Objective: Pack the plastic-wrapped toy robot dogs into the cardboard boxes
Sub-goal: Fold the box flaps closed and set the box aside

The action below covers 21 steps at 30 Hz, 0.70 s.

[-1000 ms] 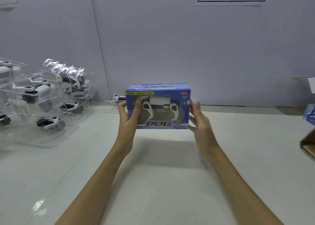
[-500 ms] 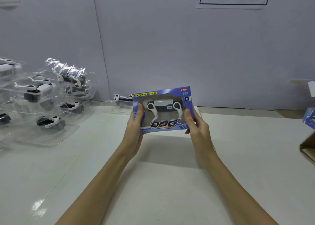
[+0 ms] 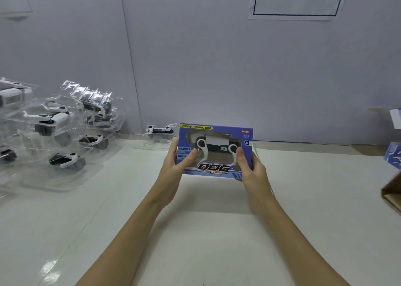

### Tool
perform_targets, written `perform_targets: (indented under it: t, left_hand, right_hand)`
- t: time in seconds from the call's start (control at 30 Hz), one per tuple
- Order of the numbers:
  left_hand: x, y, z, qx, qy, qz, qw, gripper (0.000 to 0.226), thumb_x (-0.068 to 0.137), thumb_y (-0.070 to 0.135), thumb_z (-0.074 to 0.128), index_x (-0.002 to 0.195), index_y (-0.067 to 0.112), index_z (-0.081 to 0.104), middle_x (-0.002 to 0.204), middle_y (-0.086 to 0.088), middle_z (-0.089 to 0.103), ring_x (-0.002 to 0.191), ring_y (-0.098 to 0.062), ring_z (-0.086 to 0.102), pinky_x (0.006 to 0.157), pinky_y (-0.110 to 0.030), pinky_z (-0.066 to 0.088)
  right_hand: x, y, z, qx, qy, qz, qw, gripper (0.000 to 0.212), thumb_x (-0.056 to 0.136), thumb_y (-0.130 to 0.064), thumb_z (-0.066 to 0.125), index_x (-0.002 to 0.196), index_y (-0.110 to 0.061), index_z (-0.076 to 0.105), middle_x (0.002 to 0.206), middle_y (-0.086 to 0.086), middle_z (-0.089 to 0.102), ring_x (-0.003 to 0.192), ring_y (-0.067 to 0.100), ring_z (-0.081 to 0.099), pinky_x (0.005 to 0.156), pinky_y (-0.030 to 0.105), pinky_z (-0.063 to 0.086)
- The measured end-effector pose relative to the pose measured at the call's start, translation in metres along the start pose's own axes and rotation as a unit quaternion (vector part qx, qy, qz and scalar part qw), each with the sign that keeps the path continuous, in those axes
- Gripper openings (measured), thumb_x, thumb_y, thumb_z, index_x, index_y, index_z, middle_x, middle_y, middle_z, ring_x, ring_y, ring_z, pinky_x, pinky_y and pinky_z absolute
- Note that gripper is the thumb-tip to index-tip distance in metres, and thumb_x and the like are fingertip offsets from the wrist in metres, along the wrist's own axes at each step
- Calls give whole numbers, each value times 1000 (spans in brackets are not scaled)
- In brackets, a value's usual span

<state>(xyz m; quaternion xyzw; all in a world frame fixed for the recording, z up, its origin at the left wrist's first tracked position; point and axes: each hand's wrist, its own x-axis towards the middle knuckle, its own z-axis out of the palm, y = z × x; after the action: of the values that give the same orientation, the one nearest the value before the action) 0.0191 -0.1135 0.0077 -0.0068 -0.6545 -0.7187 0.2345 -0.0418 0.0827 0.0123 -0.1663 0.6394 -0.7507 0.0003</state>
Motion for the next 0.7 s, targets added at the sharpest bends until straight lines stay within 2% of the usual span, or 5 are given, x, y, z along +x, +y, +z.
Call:
perform_targets:
  t: [0.13, 0.2, 0.3, 0.47, 0.7]
  left_hand:
    - [0, 1, 5, 8, 4, -11, 1000, 62, 87, 44, 75, 143, 33, 52, 125, 6, 74, 114, -18, 72, 89, -29, 58]
    - [-1, 0, 5, 1, 12, -35, 999, 70, 78, 56, 81, 139, 37, 51, 120, 8, 76, 109, -16, 74, 87, -36, 61]
    - [-1, -4, 6, -29, 74, -60, 995, 78, 74, 56, 89, 137, 31, 49, 115, 4, 78, 105, -22, 76, 93, -44, 60]
    - [-1, -3, 7, -4, 116, -33, 993, 67, 75, 52, 85, 129, 29, 53, 104, 9, 79, 92, -16, 78, 67, -21, 58]
    - [-4, -4, 8, -3, 75, -77, 994, 74, 66, 62, 87, 127, 29, 60, 111, 4, 79, 100, -20, 77, 95, -45, 59]
  right_hand:
    - [3, -2, -5, -1, 0, -10, 1000, 32, 84, -59, 60, 109, -40, 67, 92, -12, 75, 83, 6, 75, 60, 18, 56]
    - [2, -2, -7, -26, -19, -16, 999, 37, 85, -59, 61, 116, -40, 67, 100, -10, 75, 82, 3, 74, 61, 16, 55]
    - [1, 4, -6, -70, -56, -21, 996, 46, 90, -53, 66, 131, -33, 62, 110, -7, 74, 93, 6, 75, 73, 19, 59]
    - [3, 13, -2, -47, -46, -5, 998, 35, 93, -37, 76, 125, -27, 65, 116, -3, 75, 101, 17, 75, 82, 28, 61]
    - [7, 7, -12, -34, -39, 34, 998, 55, 83, -65, 67, 125, -30, 62, 102, -6, 78, 95, 14, 76, 84, 29, 59]
